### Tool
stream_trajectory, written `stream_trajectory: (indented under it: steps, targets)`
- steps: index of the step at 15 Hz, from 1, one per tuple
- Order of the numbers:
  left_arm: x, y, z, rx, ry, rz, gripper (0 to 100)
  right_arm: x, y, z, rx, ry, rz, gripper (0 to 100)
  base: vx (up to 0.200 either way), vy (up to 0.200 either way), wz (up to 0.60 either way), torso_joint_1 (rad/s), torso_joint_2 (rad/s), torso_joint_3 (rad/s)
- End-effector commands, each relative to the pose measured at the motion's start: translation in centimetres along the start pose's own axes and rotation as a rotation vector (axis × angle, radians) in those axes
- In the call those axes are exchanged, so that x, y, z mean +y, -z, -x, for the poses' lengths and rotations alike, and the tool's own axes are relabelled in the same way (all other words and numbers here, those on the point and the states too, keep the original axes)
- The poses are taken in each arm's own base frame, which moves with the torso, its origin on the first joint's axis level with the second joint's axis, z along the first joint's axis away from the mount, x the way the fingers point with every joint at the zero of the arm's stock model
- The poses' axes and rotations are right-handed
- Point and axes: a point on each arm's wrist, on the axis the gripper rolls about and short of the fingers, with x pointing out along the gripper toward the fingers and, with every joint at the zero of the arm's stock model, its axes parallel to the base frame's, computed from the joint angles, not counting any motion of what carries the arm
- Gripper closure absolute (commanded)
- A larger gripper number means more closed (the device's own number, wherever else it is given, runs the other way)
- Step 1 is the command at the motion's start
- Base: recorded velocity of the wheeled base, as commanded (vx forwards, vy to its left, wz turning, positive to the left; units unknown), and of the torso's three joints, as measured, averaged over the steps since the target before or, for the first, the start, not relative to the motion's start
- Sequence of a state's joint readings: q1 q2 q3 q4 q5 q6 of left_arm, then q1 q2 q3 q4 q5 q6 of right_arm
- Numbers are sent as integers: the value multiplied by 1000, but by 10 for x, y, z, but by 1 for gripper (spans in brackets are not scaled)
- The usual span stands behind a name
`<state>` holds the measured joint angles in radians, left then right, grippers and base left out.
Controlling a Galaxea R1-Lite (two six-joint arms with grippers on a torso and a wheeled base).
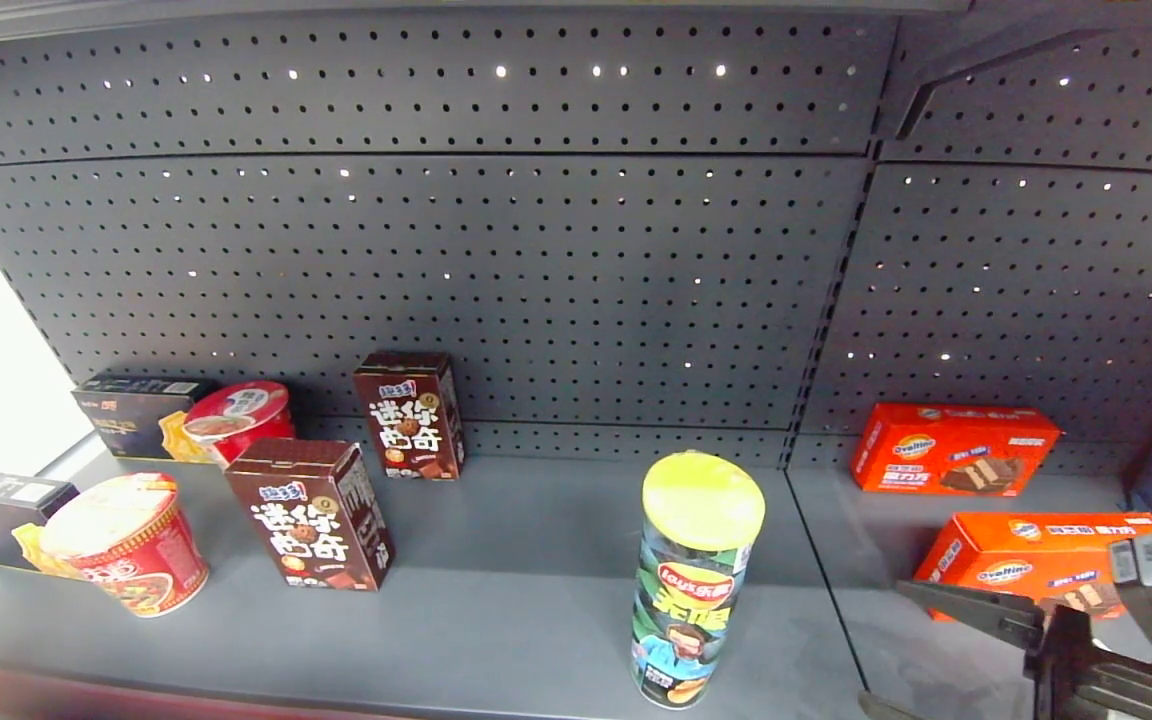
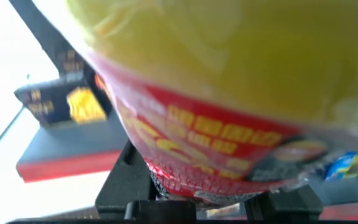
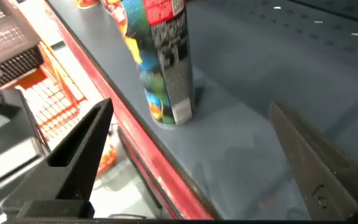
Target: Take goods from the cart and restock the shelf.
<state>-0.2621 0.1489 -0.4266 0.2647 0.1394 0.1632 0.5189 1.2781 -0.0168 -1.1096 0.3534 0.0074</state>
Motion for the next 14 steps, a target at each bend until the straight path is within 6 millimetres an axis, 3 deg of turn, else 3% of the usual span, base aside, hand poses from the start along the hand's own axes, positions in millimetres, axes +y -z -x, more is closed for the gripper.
stream_trajectory:
  steps: [1,6,9,10,14]
  targets:
    - [6,-39,-9,-16,83,0,100,7,-10,34,-86,52,61,0,0,0,0,0,0,0]
    - [1,-65,-39,34,353,20,100,16,-13,67,-8,348,96,0,0,0,0,0,0,0]
    - [-4,-70,-54,57,421,48,100,20,-12,82,-26,407,95,0,0,0,0,0,0,0]
    - [-13,-80,-84,84,517,122,100,30,5,114,-55,496,96,0,0,0,0,0,0,0]
    - [-24,-87,-115,178,628,160,100,44,29,147,-71,629,87,0,0,0,0,0,0,0]
